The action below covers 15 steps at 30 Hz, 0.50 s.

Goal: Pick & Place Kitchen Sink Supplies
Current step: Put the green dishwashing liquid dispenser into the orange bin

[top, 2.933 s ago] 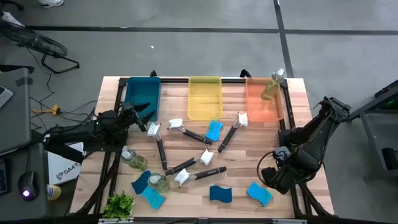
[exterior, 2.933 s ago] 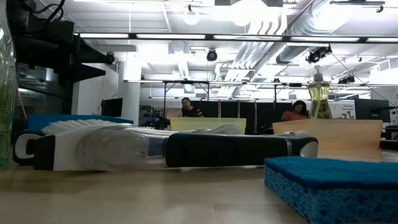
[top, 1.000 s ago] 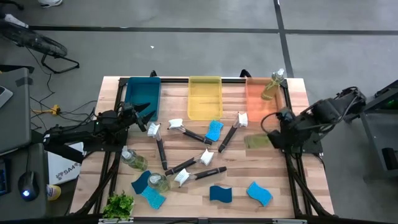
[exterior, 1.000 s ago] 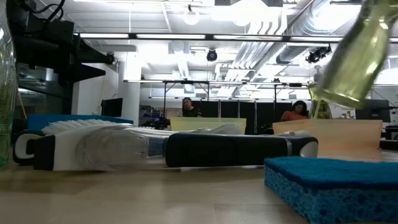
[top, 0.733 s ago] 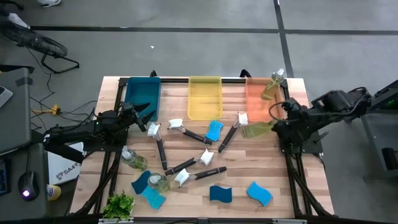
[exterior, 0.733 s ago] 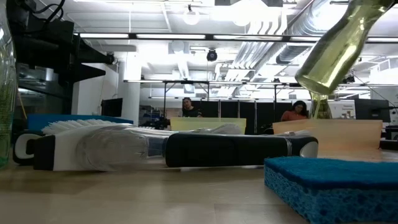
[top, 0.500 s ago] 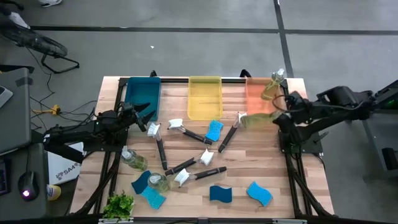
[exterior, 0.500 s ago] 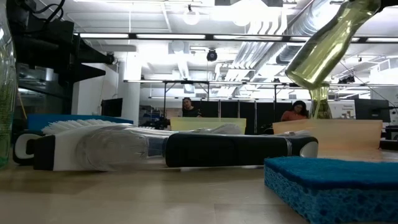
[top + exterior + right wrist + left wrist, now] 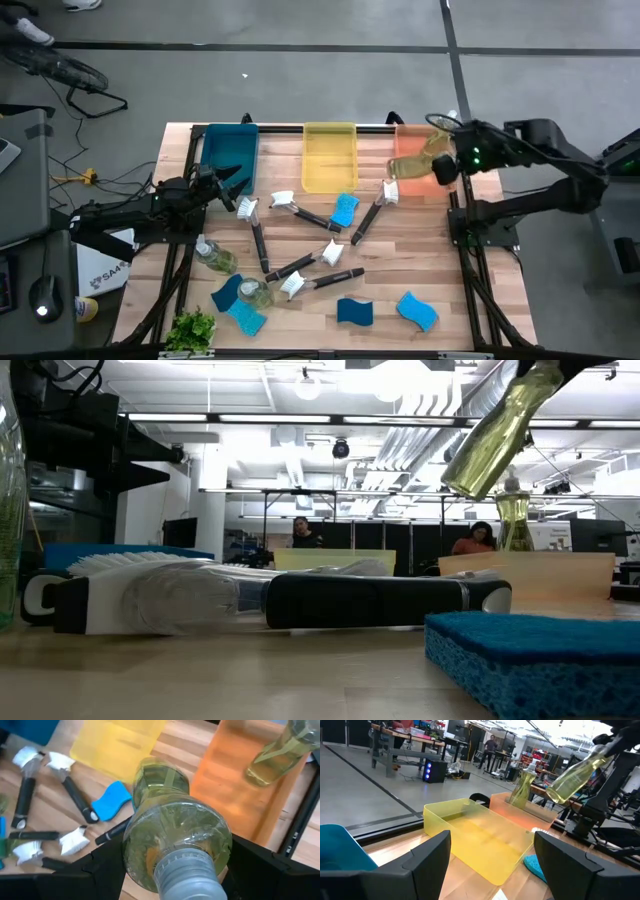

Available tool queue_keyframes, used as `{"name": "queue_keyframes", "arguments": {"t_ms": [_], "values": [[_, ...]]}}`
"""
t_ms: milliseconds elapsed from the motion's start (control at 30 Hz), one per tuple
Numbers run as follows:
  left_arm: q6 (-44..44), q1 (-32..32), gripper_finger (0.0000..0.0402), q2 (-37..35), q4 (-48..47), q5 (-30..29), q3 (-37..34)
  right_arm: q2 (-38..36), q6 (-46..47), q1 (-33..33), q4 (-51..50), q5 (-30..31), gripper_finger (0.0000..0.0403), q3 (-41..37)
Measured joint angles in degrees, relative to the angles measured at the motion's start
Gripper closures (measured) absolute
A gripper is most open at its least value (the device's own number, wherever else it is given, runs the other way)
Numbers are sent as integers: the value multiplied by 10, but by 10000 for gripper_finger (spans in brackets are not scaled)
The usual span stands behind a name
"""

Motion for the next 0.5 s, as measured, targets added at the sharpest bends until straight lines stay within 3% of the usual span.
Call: {"name": "queue_keyframes", "arguments": {"t_ms": [500], "values": [[0, 0, 121, 0, 0, 0, 0, 100, -25, -184, 0, -55, 118, 21]]}}
